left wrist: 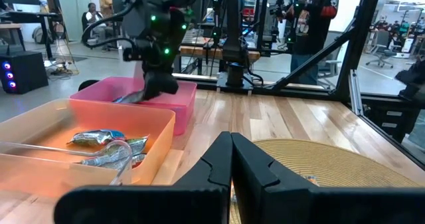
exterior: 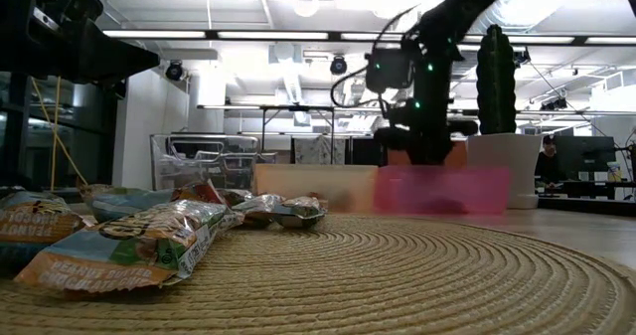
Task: Pick and place Granola Bars by type
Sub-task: Put the blue granola bar into the pink bin, then put the red granola bar into the orange bin
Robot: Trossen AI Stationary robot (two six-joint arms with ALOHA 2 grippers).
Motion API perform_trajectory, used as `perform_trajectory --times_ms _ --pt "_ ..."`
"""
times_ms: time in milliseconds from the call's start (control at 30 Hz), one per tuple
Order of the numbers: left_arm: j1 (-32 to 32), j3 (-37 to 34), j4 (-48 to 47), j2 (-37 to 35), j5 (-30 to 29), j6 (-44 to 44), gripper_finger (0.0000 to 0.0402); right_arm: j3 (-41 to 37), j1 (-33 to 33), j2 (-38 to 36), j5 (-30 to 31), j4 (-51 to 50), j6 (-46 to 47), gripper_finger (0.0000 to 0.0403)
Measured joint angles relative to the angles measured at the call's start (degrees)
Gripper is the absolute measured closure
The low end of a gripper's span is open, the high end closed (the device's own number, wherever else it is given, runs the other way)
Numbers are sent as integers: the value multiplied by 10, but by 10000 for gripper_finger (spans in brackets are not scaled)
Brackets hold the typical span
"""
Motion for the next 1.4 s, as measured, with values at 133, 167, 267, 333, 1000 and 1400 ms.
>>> perform_trajectory --times_ms 133,167,267,333,1000,1400 --pt "0 0 0 0 0 0 401 -20 -15 0 -36 29 -24 318" --pt "0 0 0 0 0 0 401 -20 -18 0 -45 29 -30 318" --pt "0 0 0 0 0 0 401 -17 -23 -4 -54 31 -45 314" --pt "0 0 0 0 0 0 401 -17 -26 -11 -55 35 -54 305" --pt "0 0 0 0 0 0 401 -16 18 -172 -206 244 -85 213" --pt "0 0 0 0 0 0 401 -16 250 -166 -80 444 -188 213"
